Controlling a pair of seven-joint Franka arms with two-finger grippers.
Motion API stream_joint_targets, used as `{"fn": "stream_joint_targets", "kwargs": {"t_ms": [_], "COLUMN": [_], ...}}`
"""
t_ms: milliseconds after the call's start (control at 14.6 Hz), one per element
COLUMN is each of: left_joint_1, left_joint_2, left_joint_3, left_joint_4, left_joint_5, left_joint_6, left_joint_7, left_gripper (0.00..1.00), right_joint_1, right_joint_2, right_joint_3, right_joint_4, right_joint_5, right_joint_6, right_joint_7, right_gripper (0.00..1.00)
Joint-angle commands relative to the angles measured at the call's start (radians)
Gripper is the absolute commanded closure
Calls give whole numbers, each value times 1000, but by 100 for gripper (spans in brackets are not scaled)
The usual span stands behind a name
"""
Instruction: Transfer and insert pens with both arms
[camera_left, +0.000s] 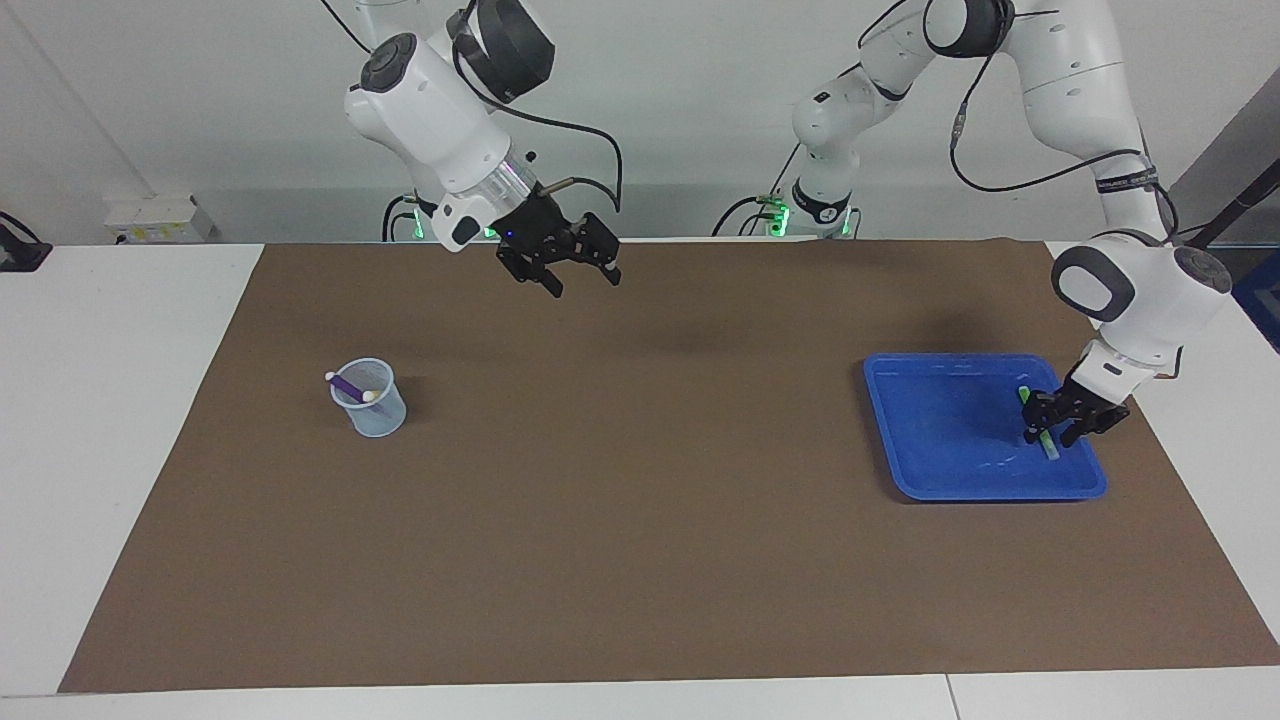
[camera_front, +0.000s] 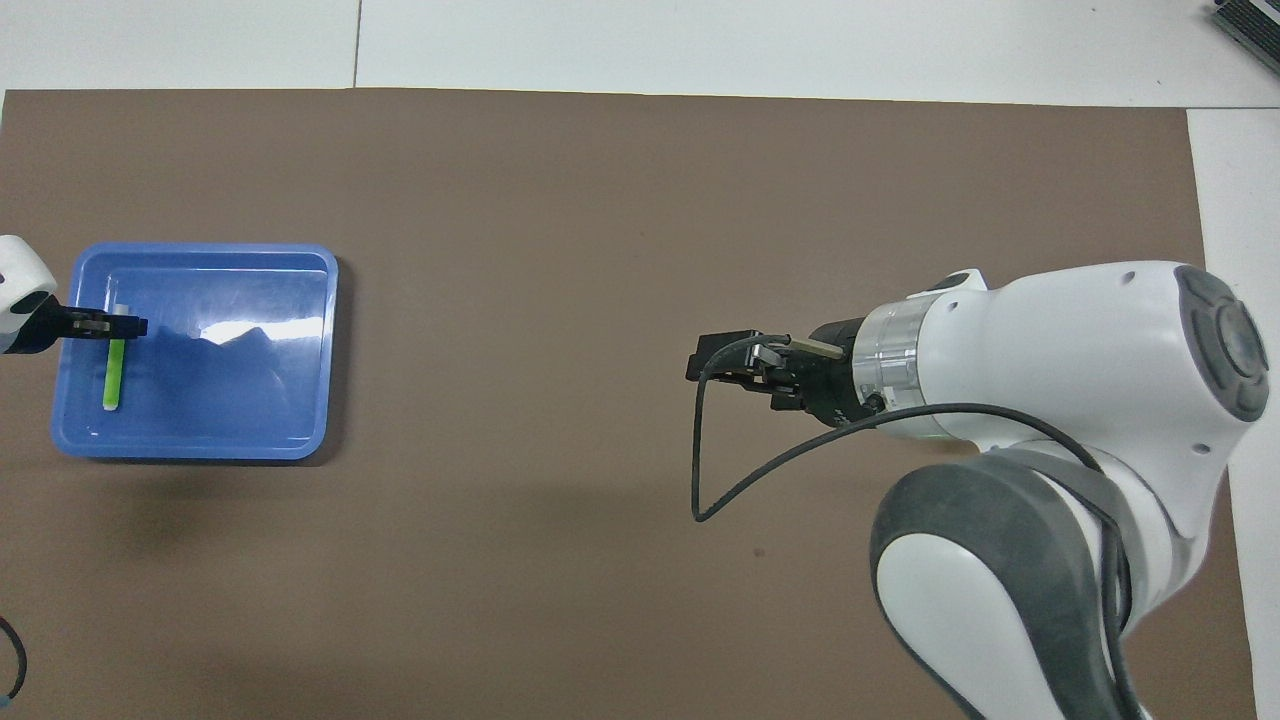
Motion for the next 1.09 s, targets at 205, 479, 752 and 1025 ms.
{"fn": "stream_joint_targets", "kwargs": {"t_ms": [205, 479, 752, 1025], "left_joint_1": [21, 21, 18, 16], "left_joint_2": [42, 42, 42, 42], "left_joint_3": [-7, -7, -7, -7], "left_joint_4": [27, 28, 28, 28], "left_joint_5": [61, 61, 61, 61], "left_joint_6": [22, 19, 18, 19], "left_joint_7": [8, 8, 6, 5], "left_gripper": [42, 60, 75, 98], "right_joint_1": [-3, -3, -3, -3], "right_joint_2": [2, 2, 2, 3], "right_joint_3": [2, 2, 2, 2], "right_joint_4": [0, 0, 0, 0], "right_joint_5": [24, 24, 24, 24], "right_joint_6": [9, 9, 9, 9], "right_joint_7": [12, 12, 12, 12], "right_gripper": [0, 0, 0, 0]}}
